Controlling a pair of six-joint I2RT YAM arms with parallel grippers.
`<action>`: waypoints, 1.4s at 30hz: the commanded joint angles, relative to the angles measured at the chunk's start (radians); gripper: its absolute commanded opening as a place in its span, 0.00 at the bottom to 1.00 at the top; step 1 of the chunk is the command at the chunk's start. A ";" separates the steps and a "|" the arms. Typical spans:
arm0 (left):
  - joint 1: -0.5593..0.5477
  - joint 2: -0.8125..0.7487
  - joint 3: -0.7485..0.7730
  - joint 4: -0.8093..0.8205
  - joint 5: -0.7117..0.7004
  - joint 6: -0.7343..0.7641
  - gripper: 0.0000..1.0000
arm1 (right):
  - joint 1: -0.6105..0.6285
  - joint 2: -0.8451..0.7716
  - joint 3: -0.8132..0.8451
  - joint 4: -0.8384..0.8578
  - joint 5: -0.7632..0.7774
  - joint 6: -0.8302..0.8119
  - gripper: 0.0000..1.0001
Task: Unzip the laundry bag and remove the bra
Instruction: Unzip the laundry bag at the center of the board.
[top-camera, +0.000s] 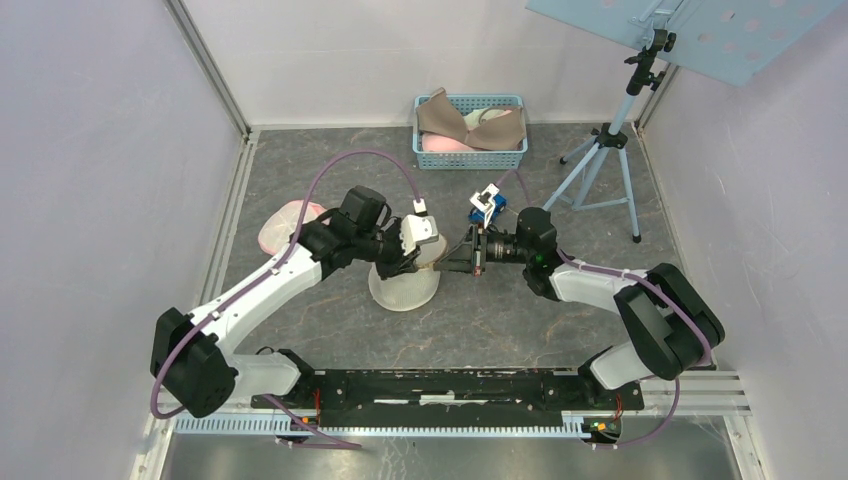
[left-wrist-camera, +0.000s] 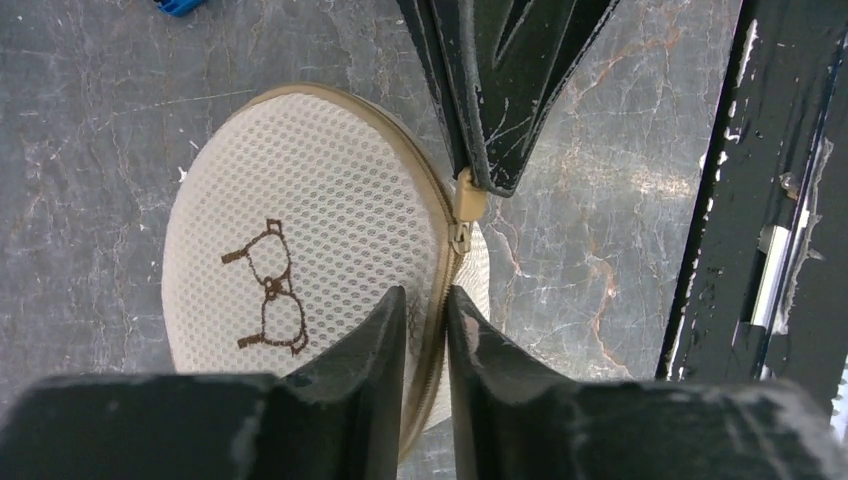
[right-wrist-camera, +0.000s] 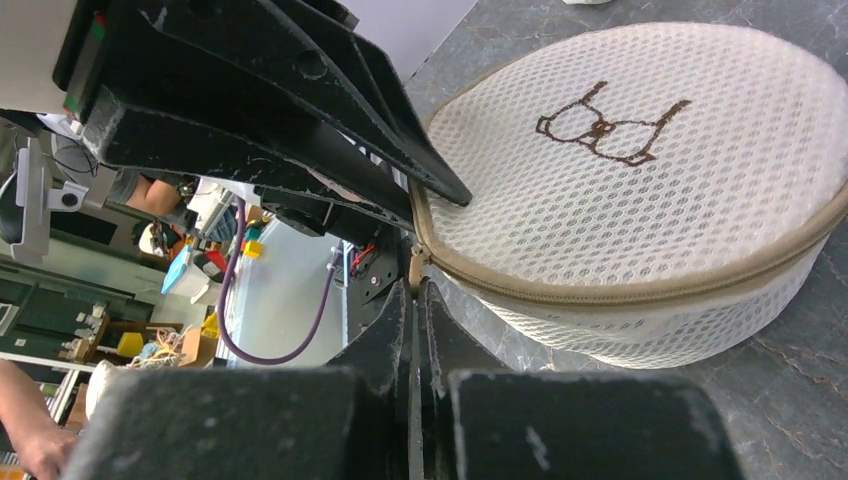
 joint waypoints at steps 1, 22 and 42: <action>0.000 -0.019 -0.004 -0.001 -0.021 0.000 0.20 | -0.008 -0.007 0.029 0.025 -0.005 -0.023 0.00; 0.157 -0.084 0.036 -0.062 0.087 0.077 0.45 | -0.057 0.002 0.033 0.036 -0.021 -0.006 0.00; 0.031 -0.033 0.027 -0.069 -0.001 0.008 0.12 | -0.009 0.001 0.047 0.012 -0.007 -0.030 0.00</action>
